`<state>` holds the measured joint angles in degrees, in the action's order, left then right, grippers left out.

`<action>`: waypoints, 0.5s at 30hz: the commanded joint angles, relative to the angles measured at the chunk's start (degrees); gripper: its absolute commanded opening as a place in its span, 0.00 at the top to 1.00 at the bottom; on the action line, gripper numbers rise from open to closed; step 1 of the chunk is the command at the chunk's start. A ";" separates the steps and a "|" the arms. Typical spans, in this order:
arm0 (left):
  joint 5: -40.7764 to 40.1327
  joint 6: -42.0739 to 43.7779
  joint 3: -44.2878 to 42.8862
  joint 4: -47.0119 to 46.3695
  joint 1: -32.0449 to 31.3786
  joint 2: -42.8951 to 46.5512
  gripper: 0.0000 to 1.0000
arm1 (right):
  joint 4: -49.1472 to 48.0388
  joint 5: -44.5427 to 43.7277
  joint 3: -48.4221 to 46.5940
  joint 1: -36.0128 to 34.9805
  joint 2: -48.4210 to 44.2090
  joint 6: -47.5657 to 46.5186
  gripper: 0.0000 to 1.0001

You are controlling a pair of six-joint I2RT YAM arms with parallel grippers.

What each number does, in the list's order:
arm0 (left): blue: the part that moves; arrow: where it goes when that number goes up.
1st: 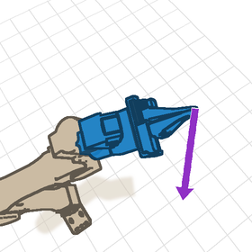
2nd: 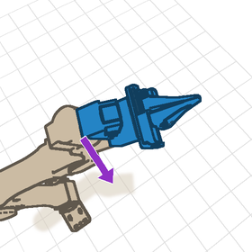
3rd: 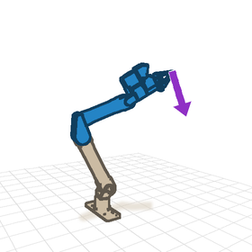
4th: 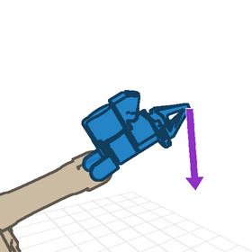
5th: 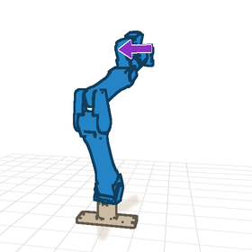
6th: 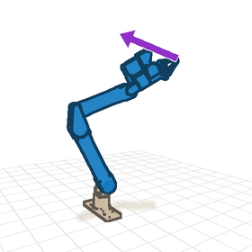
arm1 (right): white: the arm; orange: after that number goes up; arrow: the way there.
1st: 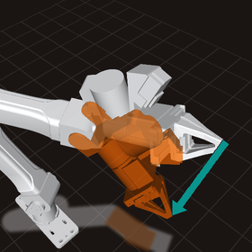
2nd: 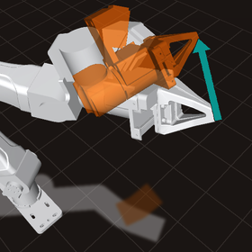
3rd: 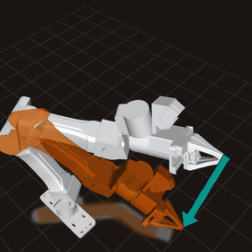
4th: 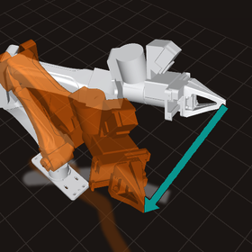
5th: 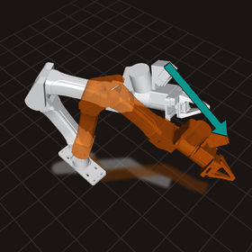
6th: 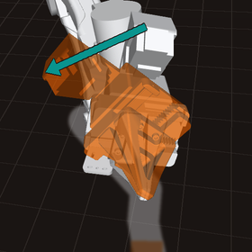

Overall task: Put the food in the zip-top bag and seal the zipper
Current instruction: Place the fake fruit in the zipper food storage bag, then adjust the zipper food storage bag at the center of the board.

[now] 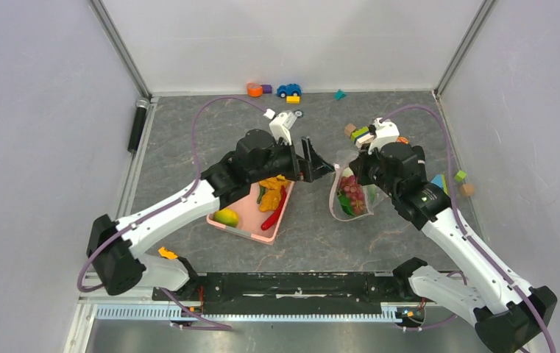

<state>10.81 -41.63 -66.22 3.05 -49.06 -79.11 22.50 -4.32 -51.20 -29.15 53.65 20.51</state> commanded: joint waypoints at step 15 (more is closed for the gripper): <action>-1.00 3.83 2.12 -2.73 -0.66 -9.78 0.14 | -0.20 0.00 -2.63 -0.11 0.36 -2.74 0.97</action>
<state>8.51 -38.24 -60.80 2.85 -49.30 -83.94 24.91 -6.42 -51.42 -29.15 53.91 19.03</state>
